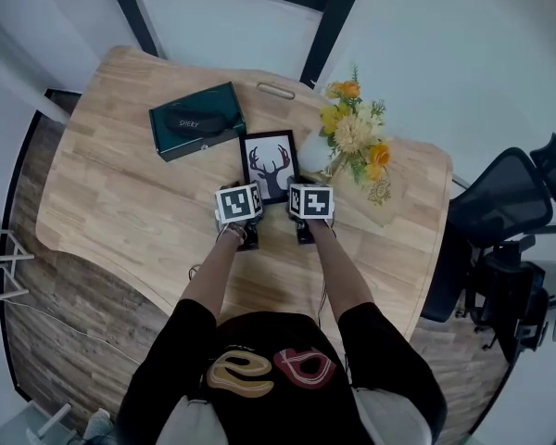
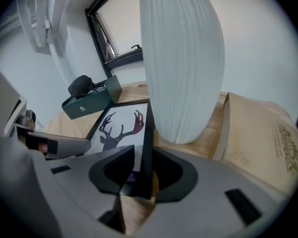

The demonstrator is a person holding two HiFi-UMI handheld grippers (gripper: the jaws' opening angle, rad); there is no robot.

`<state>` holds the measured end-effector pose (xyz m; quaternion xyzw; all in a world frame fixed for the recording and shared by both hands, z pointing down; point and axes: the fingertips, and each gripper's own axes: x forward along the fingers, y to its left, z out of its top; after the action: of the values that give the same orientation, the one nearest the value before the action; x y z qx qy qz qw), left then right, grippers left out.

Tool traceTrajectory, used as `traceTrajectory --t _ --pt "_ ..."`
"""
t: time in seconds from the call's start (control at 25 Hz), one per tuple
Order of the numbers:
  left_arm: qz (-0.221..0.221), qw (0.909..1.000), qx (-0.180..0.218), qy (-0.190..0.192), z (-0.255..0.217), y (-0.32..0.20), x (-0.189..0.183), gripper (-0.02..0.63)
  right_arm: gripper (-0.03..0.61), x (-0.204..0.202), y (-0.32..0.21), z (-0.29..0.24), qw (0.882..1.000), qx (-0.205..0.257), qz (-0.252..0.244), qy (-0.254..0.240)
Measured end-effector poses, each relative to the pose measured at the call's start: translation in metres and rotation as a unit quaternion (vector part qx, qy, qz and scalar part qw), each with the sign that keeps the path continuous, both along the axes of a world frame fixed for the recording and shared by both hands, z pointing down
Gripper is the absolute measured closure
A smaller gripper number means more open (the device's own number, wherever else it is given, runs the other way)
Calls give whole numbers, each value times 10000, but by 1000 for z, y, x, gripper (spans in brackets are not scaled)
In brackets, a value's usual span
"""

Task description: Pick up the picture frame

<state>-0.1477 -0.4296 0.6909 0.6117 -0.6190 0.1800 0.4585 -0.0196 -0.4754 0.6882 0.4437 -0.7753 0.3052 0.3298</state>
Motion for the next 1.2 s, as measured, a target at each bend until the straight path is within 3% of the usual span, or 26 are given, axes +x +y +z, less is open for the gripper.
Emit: traceTrajectory --t 0.2,0.4,0.8,1.2 --pt "208 9997 -48 -146 1 -2 8 376 453 -7 5 0 9999 -91 -50 -60" --pt "-4 9994 -79 -348 6 -3 2 419 454 -10 6 0 10000 -12 -35 9" --pt "-374 9990 -203 142 2 1 -9 496 466 -8 10 -1 9999 -30 111 -63" --pt "-361 9990 -190 160 2 11 -11 534 486 -4 18 -1 9999 6 119 31"
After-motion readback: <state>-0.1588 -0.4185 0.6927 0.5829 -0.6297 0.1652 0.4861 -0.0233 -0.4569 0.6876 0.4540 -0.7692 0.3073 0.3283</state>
